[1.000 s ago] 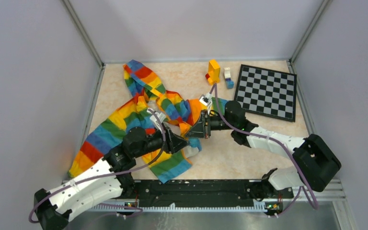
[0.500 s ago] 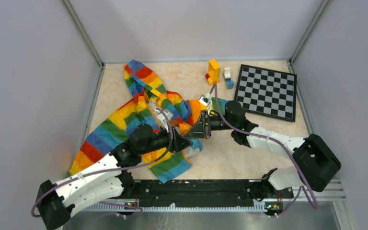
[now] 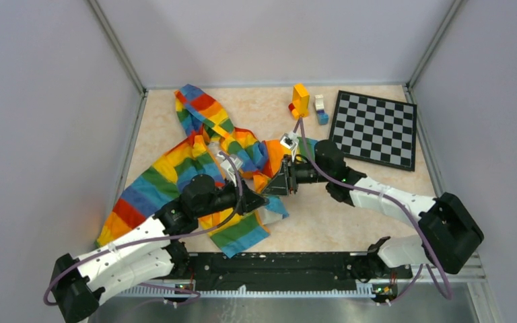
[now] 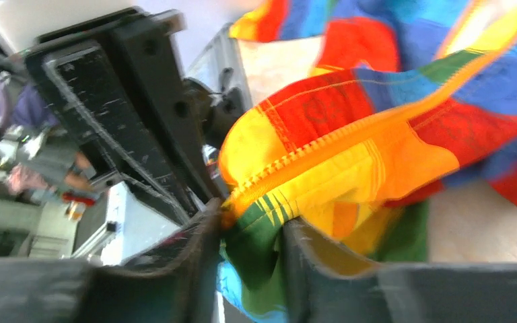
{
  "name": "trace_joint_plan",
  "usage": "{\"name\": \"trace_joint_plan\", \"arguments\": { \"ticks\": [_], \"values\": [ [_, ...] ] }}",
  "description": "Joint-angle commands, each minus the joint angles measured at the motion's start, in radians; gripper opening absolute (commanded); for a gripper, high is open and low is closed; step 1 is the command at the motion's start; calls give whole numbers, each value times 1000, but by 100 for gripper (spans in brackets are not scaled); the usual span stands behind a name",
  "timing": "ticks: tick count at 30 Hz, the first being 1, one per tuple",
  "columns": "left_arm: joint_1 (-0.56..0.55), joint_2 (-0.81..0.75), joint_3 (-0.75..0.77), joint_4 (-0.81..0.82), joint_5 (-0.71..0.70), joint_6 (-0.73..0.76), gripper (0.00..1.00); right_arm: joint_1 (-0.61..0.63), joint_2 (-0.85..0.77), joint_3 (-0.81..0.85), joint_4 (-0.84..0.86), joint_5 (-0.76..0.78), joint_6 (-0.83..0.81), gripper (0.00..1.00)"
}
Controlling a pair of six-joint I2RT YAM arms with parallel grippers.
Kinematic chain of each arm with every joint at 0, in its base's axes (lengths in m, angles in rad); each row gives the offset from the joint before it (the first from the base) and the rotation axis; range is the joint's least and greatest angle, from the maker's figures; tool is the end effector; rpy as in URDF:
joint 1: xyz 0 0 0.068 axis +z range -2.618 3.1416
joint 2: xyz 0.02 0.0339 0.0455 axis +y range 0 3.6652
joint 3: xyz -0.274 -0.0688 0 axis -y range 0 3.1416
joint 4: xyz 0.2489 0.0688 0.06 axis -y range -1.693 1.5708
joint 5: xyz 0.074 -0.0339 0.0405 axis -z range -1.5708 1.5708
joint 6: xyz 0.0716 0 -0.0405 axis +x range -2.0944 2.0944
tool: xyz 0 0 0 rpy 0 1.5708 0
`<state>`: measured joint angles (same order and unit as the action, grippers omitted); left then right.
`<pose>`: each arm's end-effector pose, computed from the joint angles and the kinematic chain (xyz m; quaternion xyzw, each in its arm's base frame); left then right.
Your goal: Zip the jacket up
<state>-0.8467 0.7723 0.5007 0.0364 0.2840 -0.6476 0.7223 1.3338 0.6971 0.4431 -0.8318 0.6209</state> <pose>0.1297 -0.1769 0.2625 0.1645 0.7647 -0.4981 0.3742 0.1987 0.2456 0.2566 -0.2922 0.6924 0.6059 0.2609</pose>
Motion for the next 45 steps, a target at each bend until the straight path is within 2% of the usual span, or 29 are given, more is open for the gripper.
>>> {"name": "trace_joint_plan", "arguments": {
  "ticks": [1, 4, 8, 11, 14, 18, 22, 25, 30, 32, 35, 39, 40, 42, 44, 45],
  "values": [
    [0, -3, 41, -2, -33, -10, 1, 12, -96, 120, -464, 312, -192, 43],
    [-1, 29, 69, -68, -52, -6, 0, 44, -137, 202, -715, 606, -216, 67],
    [0, 65, 71, -74, -47, -7, 0, 119, -191, 230, -823, 713, -175, 70],
    [0, 88, 73, -68, -56, -25, 0, 168, -223, 225, -841, 754, -69, 68],
    [0, 115, 85, -103, -122, -89, 0, 175, -306, 126, -704, 628, -74, 68],
    [0, 158, 101, -146, -197, -223, 0, 174, -442, -75, -479, 552, -278, 72],
    [0, 203, 108, -165, -199, -325, 0, 183, -402, -132, -338, 471, -359, 69],
    [0, 230, 125, -182, -177, -369, 0, 248, -389, -180, -218, 515, -449, 68],
    [0, 264, 180, -239, -148, -371, 0, 405, -358, -265, -8, 762, -736, 58],
    [0, 265, 191, -259, -147, -369, 0, 409, -337, -273, 30, 796, -780, 56],
    [0, 251, 192, -262, -140, -367, 0, 411, -278, -256, 17, 758, -860, 55],
    [0, 225, 188, -269, -157, -365, 0, 412, -226, -260, 89, 890, -839, 46],
    [0, 221, 186, -270, -158, -363, 0, 412, -220, -262, 101, 892, -823, 42],
    [0, 218, 185, -268, -151, -360, 0, 412, -214, -279, 138, 879, -781, 21],
    [0, 209, 187, -263, -145, -353, 8, 412, -224, -299, 154, 866, -716, 0],
    [0, 203, 185, -255, -145, -351, 14, 412, -232, -310, 155, 854, -677, 0]
  ]
}}
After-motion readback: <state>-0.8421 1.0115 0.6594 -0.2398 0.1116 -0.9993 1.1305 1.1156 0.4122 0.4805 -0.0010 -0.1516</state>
